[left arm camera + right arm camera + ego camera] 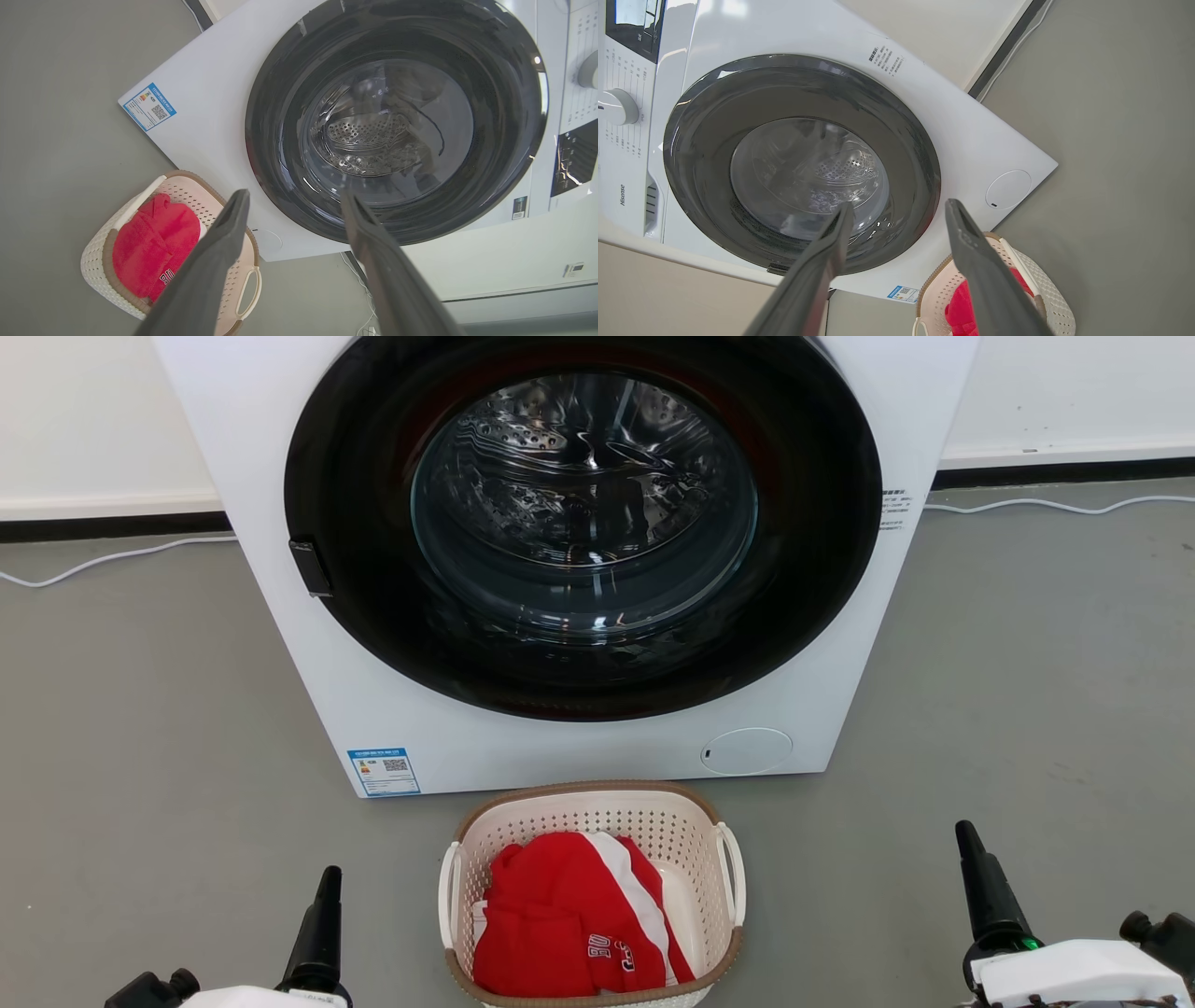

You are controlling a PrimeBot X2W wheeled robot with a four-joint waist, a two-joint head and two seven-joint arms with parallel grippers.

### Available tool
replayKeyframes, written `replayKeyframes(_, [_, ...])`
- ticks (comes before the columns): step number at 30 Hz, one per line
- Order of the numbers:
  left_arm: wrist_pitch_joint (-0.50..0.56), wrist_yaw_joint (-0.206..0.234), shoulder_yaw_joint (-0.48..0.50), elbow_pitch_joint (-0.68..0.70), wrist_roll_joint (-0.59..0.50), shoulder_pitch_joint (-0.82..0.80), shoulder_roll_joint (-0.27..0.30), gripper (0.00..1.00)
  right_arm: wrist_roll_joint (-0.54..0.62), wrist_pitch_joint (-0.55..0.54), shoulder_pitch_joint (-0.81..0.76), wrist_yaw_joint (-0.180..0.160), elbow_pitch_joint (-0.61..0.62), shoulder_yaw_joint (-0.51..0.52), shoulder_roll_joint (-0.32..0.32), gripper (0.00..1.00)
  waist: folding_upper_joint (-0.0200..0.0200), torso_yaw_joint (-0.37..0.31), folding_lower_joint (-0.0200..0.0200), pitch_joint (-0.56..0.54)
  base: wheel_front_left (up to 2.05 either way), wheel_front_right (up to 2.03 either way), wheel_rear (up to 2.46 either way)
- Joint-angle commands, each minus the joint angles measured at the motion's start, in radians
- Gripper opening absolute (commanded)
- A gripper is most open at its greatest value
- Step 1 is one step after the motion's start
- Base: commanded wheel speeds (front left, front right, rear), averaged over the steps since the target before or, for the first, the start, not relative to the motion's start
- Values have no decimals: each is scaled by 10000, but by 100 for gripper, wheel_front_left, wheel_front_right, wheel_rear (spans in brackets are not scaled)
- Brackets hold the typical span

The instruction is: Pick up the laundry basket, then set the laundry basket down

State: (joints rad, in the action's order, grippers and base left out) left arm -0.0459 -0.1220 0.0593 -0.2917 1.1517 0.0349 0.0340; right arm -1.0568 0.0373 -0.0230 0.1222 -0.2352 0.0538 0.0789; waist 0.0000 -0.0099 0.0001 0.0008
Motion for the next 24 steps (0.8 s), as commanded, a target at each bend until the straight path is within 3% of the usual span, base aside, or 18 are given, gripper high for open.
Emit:
replayKeyframes(1, [-109,-44,134,298,-342,-192,76,100,394,195,181,41,365,-188,182,100,0,-5,-1,-3,0,0,0])
replayKeyframes(24, [-784,-58,304,258,-3052,47,104,100,3084,870,246,55,378,-548,684,100,0,-106,-1,17,0,0,0])
